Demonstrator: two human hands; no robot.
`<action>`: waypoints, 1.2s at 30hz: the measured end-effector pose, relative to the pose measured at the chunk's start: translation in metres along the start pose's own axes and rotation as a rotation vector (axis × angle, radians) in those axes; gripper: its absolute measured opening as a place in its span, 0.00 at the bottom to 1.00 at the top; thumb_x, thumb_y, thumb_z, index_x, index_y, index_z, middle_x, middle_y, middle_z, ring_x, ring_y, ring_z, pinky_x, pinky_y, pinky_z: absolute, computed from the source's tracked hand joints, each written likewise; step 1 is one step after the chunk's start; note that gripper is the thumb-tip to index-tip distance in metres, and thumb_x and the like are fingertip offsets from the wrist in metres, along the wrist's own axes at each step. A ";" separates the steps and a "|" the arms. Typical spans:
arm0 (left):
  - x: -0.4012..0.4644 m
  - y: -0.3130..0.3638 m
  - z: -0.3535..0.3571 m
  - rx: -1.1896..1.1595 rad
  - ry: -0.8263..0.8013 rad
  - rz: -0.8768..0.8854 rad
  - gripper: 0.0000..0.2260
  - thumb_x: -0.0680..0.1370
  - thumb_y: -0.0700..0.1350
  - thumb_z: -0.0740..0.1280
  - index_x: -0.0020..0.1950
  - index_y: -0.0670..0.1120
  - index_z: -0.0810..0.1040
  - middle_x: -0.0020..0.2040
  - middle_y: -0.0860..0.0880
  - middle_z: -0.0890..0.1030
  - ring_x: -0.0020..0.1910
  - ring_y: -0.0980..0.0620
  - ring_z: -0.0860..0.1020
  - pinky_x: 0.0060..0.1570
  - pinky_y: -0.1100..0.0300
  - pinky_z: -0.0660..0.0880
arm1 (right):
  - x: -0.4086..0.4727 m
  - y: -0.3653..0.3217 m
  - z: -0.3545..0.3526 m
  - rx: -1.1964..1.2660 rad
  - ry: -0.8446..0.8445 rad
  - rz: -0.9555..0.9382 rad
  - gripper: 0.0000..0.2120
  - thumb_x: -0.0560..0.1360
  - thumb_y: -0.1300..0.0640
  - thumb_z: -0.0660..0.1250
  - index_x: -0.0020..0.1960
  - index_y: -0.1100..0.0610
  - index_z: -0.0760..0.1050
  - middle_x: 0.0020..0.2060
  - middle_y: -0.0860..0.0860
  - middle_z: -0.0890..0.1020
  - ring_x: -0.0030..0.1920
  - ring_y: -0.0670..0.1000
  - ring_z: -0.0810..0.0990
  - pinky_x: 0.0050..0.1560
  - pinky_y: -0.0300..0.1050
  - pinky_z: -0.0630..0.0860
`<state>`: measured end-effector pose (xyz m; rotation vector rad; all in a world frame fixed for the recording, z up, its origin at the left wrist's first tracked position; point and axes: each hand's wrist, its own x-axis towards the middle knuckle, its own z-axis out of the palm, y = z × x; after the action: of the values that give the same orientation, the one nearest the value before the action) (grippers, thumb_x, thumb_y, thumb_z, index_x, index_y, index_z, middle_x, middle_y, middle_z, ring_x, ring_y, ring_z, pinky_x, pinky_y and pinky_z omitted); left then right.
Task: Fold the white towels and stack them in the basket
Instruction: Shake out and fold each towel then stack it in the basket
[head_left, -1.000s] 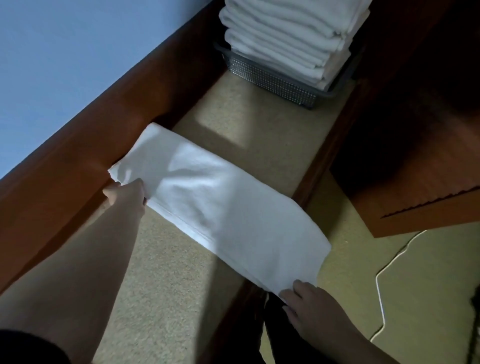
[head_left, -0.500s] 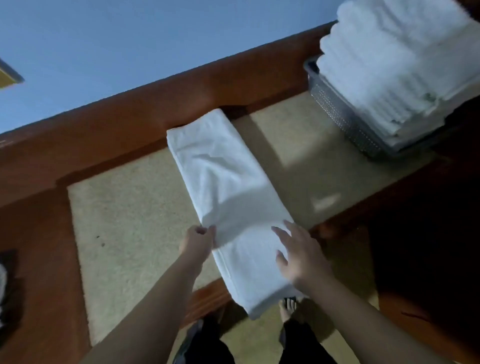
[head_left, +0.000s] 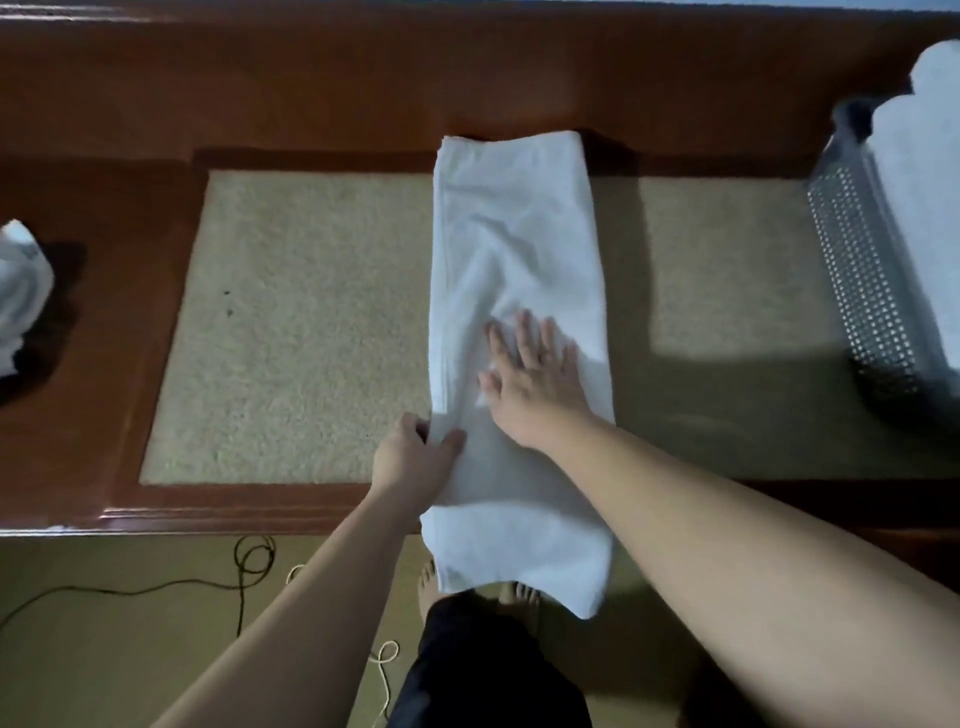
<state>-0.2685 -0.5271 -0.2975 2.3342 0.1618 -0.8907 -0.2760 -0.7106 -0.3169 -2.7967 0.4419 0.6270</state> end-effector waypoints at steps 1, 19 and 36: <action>0.003 -0.002 0.001 -0.008 -0.004 -0.002 0.15 0.79 0.56 0.72 0.55 0.46 0.74 0.46 0.51 0.79 0.42 0.51 0.78 0.38 0.55 0.73 | 0.020 -0.005 -0.003 -0.039 0.007 0.019 0.34 0.85 0.36 0.42 0.83 0.46 0.31 0.81 0.54 0.28 0.81 0.64 0.29 0.78 0.71 0.36; 0.008 -0.009 -0.006 -0.163 -0.070 -0.012 0.15 0.78 0.53 0.74 0.56 0.50 0.71 0.50 0.53 0.81 0.48 0.52 0.81 0.51 0.49 0.80 | 0.184 0.015 -0.105 -0.034 0.098 0.151 0.41 0.75 0.23 0.42 0.84 0.37 0.41 0.84 0.47 0.37 0.83 0.59 0.34 0.75 0.77 0.37; -0.104 -0.079 0.031 -0.162 0.325 0.046 0.23 0.74 0.70 0.68 0.50 0.51 0.74 0.47 0.54 0.76 0.49 0.50 0.76 0.54 0.45 0.77 | -0.193 0.076 0.096 0.799 0.593 0.623 0.18 0.72 0.44 0.73 0.48 0.56 0.71 0.44 0.56 0.79 0.49 0.63 0.79 0.53 0.61 0.77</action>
<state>-0.3910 -0.4722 -0.2897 2.3042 0.3021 -0.4527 -0.5042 -0.7062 -0.3277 -1.9815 1.3484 -0.2864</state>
